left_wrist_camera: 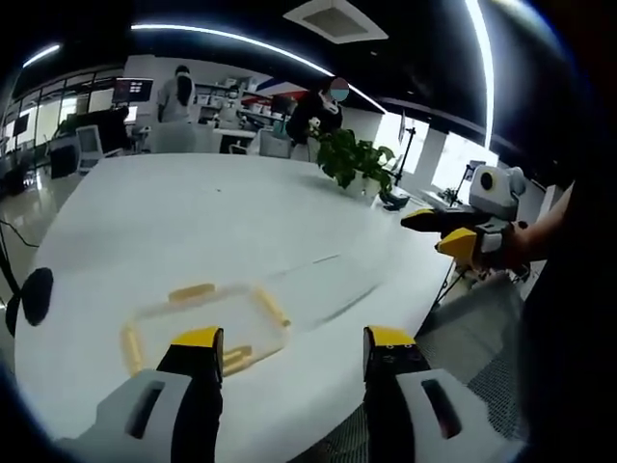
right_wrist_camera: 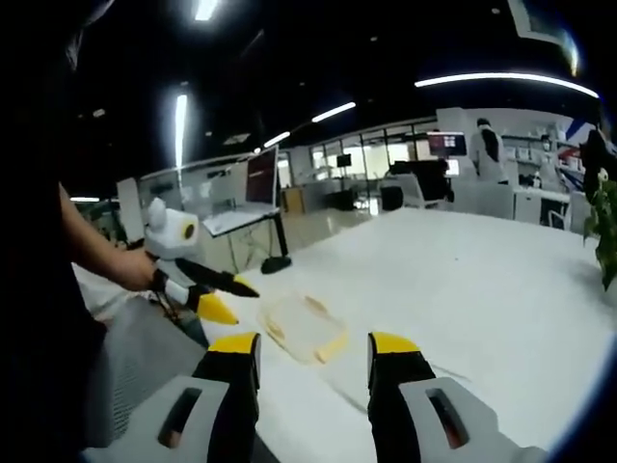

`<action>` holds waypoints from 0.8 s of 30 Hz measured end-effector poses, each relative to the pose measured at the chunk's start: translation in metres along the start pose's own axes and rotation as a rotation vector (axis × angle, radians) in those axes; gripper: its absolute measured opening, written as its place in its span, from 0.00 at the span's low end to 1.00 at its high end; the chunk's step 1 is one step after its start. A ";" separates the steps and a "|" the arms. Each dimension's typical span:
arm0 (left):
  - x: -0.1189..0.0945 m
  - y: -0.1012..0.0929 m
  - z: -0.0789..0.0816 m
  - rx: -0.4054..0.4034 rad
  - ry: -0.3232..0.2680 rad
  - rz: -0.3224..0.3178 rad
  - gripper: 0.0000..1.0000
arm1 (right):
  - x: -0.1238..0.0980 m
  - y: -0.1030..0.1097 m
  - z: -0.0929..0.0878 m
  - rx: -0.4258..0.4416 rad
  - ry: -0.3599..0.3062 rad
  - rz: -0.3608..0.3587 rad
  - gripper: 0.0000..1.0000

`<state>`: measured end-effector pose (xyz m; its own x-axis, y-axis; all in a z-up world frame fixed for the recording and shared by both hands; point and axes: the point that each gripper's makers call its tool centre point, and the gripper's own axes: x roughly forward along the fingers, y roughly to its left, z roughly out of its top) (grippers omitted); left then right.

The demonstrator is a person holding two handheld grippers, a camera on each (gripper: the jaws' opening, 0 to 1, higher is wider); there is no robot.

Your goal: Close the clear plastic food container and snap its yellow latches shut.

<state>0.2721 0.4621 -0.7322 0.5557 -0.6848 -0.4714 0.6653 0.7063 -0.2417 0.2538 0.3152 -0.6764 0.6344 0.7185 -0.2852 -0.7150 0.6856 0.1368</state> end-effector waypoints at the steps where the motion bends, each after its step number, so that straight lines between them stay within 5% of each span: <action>1: 0.000 0.001 0.000 -0.001 0.000 0.000 0.58 | 0.002 0.001 0.000 0.003 0.000 0.002 0.44; 24: -0.008 0.046 -0.010 -0.024 0.016 0.002 0.63 | 0.044 0.011 0.006 0.035 0.011 0.020 0.47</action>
<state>0.2932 0.5014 -0.7484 0.5488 -0.6804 -0.4858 0.6518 0.7121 -0.2611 0.2752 0.3551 -0.6815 0.6166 0.7309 -0.2926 -0.7167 0.6749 0.1755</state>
